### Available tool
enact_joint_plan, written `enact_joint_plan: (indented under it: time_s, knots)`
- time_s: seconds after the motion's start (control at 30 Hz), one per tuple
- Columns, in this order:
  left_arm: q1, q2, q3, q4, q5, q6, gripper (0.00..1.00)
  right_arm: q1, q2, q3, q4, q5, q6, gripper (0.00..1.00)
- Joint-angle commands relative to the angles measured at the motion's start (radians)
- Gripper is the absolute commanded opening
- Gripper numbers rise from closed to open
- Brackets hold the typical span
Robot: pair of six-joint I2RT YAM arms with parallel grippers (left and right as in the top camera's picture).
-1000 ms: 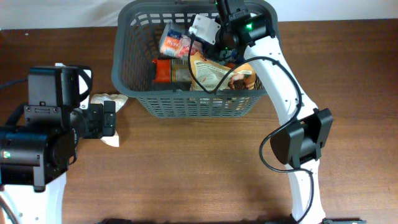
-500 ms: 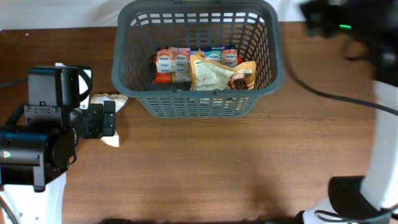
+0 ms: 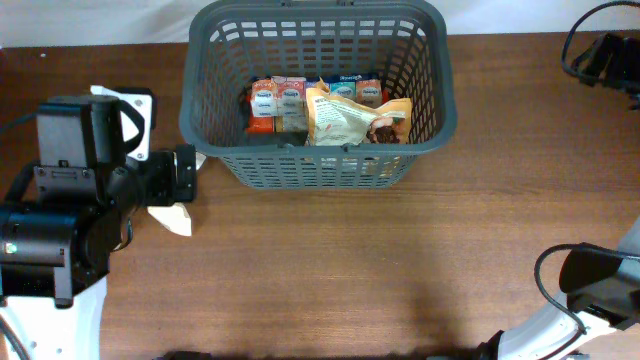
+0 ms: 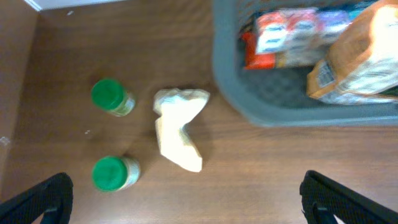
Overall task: Pack container
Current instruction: 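Grasp the crumpled paper bag with the left gripper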
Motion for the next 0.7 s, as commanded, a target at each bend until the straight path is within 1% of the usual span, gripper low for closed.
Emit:
enact_joint_plan:
  time_s: [0.0, 0.03, 0.07, 0.13, 0.17, 0.2, 0.37, 0.4, 0.43, 0.47, 0.57, 0.67]
  knots:
    - [0.004, 0.021, -0.004, 0.027, 0.061, -0.011, 1.00, -0.001, 0.004, -0.034, 0.001, -0.026, 0.026, 0.99]
    - [0.010, 0.039, -0.004, 0.023, 0.048, -0.033, 1.00, -0.001, 0.004, -0.039, 0.001, -0.026, 0.026, 0.99]
    - [0.032, 0.080, -0.004, 0.003, 0.008, -0.092, 1.00, -0.001, 0.005, -0.043, 0.000, -0.026, 0.026, 0.99]
    - [0.089, 0.147, -0.004, -0.019, 0.002, -0.165, 1.00, -0.001, 0.005, -0.042, 0.001, -0.026, 0.026, 0.99]
    - [0.116, 0.177, -0.004, -0.017, 0.024, -0.167, 0.96, -0.001, 0.005, -0.042, 0.001, -0.027, 0.026, 0.99]
    - [0.138, 0.202, -0.004, -0.009, 0.044, -0.167, 0.95, -0.001, 0.005, -0.042, 0.001, -0.027, 0.026, 0.99]
    - [0.235, 0.327, -0.004, 0.043, 0.057, -0.162, 0.96, -0.001, 0.005, -0.042, 0.001, -0.027, 0.026, 0.99]
    - [0.257, 0.377, -0.004, 0.043, 0.058, -0.141, 0.96, -0.001, 0.005, -0.042, 0.001, -0.027, 0.026, 0.99]
    - [0.264, 0.414, -0.004, 0.033, 0.058, -0.127, 0.96, -0.001, 0.005, -0.042, 0.001, -0.027, 0.026, 0.99]
    - [0.268, 0.486, -0.004, 0.011, 0.056, -0.097, 0.96, -0.001, 0.005, -0.042, 0.001, -0.027, 0.026, 0.99]
    - [0.268, 0.621, -0.004, 0.010, -0.009, -0.090, 0.95, -0.001, 0.005, -0.042, 0.001, -0.027, 0.026, 0.99]
    - [0.268, 0.757, -0.004, 0.020, -0.016, -0.011, 0.96, -0.001, 0.005, -0.042, 0.001, -0.026, 0.026, 0.99]
